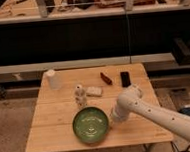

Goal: Push the ceramic bowl across the table

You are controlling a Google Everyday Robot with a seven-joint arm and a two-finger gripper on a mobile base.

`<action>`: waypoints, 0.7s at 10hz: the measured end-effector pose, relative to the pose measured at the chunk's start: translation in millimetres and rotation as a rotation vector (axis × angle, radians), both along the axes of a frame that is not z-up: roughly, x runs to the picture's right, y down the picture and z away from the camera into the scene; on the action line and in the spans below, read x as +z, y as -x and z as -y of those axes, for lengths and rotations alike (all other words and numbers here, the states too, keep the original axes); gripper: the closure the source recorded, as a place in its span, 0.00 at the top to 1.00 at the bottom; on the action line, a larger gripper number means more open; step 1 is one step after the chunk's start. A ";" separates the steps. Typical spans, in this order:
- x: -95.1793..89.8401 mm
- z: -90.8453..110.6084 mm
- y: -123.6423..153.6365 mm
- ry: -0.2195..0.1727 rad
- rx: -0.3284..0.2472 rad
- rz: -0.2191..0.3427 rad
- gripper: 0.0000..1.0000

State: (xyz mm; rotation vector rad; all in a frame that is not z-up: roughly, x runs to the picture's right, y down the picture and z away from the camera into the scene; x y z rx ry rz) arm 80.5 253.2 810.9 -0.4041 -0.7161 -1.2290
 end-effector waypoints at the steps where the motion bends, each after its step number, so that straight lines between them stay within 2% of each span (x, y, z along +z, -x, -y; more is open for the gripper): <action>1: -0.2 1.1 11.7 0.004 -0.008 0.018 0.00; 4: -7.2 4.0 57.7 0.014 -0.058 0.098 0.00; 7: -5.4 -1.0 83.1 0.030 -0.098 0.135 0.00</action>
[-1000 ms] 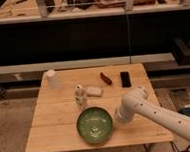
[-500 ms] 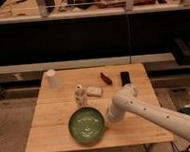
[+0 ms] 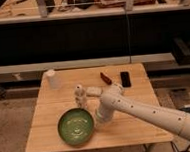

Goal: Push the ceramic bowl across the table

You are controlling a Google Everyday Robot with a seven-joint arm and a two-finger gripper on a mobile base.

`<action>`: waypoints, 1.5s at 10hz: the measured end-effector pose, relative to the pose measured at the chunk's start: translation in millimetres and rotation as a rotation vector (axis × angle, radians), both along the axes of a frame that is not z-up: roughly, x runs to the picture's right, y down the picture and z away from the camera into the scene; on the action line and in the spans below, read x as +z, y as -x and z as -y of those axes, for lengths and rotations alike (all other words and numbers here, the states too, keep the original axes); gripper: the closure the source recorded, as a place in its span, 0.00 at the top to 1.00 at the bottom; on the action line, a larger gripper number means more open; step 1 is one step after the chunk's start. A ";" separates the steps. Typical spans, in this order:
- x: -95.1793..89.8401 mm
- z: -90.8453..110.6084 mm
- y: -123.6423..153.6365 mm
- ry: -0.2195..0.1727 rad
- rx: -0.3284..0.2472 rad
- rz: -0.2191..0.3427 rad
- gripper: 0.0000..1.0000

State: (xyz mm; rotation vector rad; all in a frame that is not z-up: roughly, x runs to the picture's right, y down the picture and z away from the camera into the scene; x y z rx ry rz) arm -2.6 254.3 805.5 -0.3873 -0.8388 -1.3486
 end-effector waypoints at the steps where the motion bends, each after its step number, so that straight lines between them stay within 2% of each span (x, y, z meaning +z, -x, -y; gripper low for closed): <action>1: 1.8 -1.8 10.6 0.003 -0.021 0.012 0.00; 5: 2.8 0.5 50.6 0.002 -0.066 0.065 0.00; 8: 2.2 8.0 84.8 -0.003 -0.072 0.102 0.00; 12: 1.2 14.3 114.1 -0.001 -0.056 0.127 0.00; 15: -2.2 12.5 127.6 0.027 -0.025 0.149 0.00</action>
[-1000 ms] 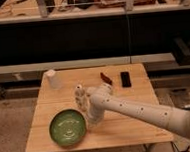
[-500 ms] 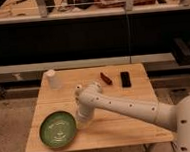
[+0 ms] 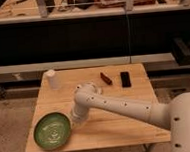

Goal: Push the ceramic bowl across the table

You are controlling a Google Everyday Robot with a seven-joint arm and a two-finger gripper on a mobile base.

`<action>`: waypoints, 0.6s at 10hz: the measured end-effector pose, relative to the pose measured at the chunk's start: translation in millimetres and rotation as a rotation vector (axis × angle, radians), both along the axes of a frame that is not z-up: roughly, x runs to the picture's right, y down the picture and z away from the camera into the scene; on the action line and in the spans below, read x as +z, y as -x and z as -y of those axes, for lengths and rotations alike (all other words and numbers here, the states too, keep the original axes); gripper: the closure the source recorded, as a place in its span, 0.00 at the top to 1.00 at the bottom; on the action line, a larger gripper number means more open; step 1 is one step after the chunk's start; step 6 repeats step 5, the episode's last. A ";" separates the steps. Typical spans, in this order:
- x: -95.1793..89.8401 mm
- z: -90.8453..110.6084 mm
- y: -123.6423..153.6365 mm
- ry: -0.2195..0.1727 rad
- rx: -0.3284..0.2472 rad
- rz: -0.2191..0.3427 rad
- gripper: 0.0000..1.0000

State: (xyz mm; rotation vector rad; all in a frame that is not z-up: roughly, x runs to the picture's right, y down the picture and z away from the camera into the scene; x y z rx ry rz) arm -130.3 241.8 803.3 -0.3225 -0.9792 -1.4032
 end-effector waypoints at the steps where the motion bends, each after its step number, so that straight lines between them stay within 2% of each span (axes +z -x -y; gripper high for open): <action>1: 0.3 1.4 -2.0 0.001 0.008 -0.003 0.00; 2: 1.5 7.6 -10.8 -0.010 0.017 -0.015 0.00; 5: 4.7 39.3 -72.0 -0.089 0.052 -0.107 0.06; 6: 4.7 39.3 -72.0 -0.089 0.052 -0.107 0.06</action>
